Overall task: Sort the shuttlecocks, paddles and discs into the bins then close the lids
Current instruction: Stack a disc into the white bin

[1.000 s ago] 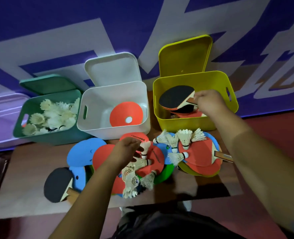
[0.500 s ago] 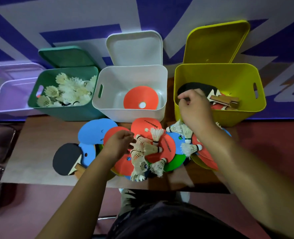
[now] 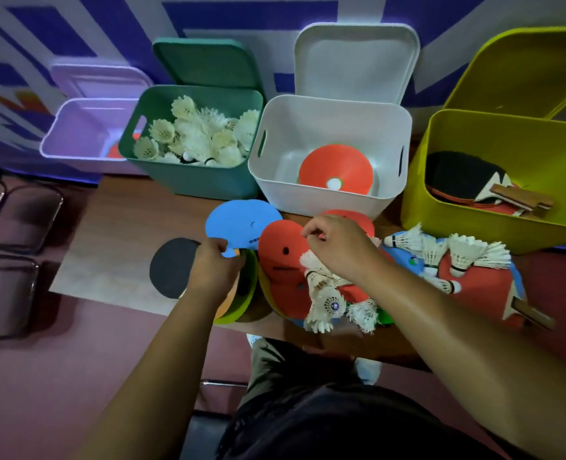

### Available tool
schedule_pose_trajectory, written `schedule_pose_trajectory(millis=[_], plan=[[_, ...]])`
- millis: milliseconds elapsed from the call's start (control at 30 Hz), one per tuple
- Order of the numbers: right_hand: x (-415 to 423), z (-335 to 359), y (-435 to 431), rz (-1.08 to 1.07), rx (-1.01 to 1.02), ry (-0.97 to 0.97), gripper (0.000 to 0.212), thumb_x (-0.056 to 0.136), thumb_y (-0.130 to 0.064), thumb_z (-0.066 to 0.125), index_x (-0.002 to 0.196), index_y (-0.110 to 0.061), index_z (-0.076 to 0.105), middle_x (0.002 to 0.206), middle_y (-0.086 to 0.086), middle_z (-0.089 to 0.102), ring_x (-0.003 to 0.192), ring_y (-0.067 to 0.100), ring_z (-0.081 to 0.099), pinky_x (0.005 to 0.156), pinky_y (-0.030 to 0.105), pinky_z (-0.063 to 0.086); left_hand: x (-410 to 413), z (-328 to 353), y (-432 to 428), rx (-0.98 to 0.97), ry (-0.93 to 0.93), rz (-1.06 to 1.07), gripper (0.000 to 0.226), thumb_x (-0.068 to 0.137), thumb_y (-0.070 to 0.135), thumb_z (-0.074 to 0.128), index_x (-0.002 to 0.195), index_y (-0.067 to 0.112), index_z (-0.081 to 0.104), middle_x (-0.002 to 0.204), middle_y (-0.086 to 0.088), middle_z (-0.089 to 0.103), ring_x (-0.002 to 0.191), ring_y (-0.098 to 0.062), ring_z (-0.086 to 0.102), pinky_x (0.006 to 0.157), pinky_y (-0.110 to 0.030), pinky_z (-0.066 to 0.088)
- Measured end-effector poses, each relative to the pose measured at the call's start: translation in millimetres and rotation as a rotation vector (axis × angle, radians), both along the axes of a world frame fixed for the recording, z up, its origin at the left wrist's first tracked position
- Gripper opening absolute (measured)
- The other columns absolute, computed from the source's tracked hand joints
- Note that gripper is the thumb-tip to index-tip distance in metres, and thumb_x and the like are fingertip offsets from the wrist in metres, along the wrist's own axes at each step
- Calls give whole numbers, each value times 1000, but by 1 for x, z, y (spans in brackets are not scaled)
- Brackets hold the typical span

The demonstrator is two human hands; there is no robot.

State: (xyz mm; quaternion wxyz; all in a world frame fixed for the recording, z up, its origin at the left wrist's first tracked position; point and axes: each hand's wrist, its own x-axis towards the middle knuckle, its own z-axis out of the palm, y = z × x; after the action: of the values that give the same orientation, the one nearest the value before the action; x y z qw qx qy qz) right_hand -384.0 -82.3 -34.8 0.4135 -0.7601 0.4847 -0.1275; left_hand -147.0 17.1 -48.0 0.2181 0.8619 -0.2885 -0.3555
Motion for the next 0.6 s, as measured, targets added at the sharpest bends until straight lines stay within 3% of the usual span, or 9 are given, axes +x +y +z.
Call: schedule_pose_trajectory(millis=[100,167,300,400,533,600], plan=[[30,-2,11,69,102,48,20,98,-18,60,107,-25,76,104,-12,70,95,6,65,76,16,48,10,-15,17,147,-87,-192,80,83,28,85,151,10,47,151,-13,47,134,-34,51,106,-47,47],[49,-7,20,154,158,92,19,100,-19,60,110,-22,75,101,-13,67,95,10,66,78,23,51,10,-26,32,171,-128,-248,80,82,26,84,151,8,47,150,-16,47,137,-36,48,107,-45,45],[80,-20,41,239,199,164,16,99,-21,61,109,-23,73,102,-9,70,95,14,67,86,37,59,0,-42,53,145,-104,-365,47,87,28,77,125,7,58,128,-16,58,122,-37,53,92,-43,47],[97,-31,49,244,230,219,18,99,-24,59,113,-25,71,108,-5,72,98,17,67,86,38,58,-1,-67,67,177,-148,-500,60,75,36,81,124,17,51,123,-7,55,109,-31,55,81,-43,50],[109,-37,50,215,220,255,15,102,-21,55,96,-17,69,88,3,71,80,25,67,72,38,55,-6,-73,73,107,-301,-449,15,93,27,57,105,24,50,105,-2,55,92,-29,58,64,-41,49],[113,-39,48,177,208,262,22,101,-20,52,91,-7,66,84,15,68,79,35,66,64,39,48,-1,-71,72,65,-305,-459,5,94,20,52,98,22,55,96,-2,56,87,-30,60,61,-36,43]])
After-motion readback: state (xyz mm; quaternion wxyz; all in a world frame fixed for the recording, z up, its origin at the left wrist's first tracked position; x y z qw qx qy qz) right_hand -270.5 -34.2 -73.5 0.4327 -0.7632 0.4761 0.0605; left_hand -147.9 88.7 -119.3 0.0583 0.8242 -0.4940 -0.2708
